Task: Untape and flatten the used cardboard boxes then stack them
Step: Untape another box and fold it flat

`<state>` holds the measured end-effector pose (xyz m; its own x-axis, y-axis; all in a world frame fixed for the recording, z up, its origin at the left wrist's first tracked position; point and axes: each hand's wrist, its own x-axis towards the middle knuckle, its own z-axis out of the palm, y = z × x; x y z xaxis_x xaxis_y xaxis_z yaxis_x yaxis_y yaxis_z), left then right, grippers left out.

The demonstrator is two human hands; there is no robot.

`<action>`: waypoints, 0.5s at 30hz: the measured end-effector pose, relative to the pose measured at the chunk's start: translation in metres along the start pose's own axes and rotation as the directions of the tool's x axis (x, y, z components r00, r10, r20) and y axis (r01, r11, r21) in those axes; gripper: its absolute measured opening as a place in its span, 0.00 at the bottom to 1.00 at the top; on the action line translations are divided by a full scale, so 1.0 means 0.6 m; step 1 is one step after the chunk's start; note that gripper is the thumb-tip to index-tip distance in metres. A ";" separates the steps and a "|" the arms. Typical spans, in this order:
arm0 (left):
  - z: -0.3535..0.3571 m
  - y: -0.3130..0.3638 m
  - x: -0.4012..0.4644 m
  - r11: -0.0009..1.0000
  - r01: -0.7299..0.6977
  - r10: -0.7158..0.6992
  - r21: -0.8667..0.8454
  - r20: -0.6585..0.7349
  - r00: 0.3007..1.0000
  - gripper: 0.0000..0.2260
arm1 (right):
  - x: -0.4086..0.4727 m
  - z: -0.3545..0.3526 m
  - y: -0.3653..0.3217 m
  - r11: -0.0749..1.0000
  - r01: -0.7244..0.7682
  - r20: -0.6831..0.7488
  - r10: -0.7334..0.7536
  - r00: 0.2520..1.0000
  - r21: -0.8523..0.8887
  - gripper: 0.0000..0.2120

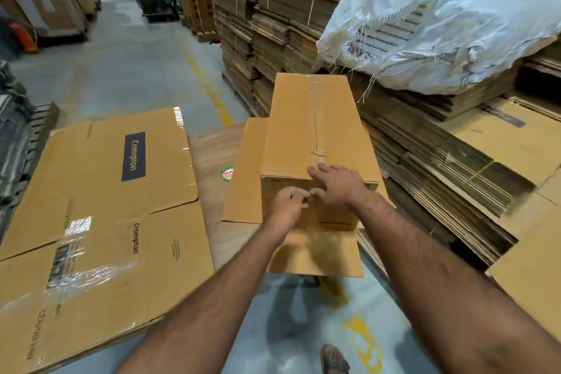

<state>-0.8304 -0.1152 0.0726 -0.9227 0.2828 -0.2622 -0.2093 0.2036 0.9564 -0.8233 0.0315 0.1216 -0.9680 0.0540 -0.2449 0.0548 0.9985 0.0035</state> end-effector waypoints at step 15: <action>-0.022 0.074 0.113 0.150 -0.218 0.180 0.964 0.190 0.965 0.41 | 0.092 -0.012 0.082 0.857 0.018 -0.305 0.164 0.938 0.516 0.23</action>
<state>-0.9064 -0.0993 0.0991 -0.8665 0.4879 -0.1058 0.4820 0.8728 0.0770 -0.8757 0.0835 0.1155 -0.9739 0.2172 0.0668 0.1554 0.8510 -0.5016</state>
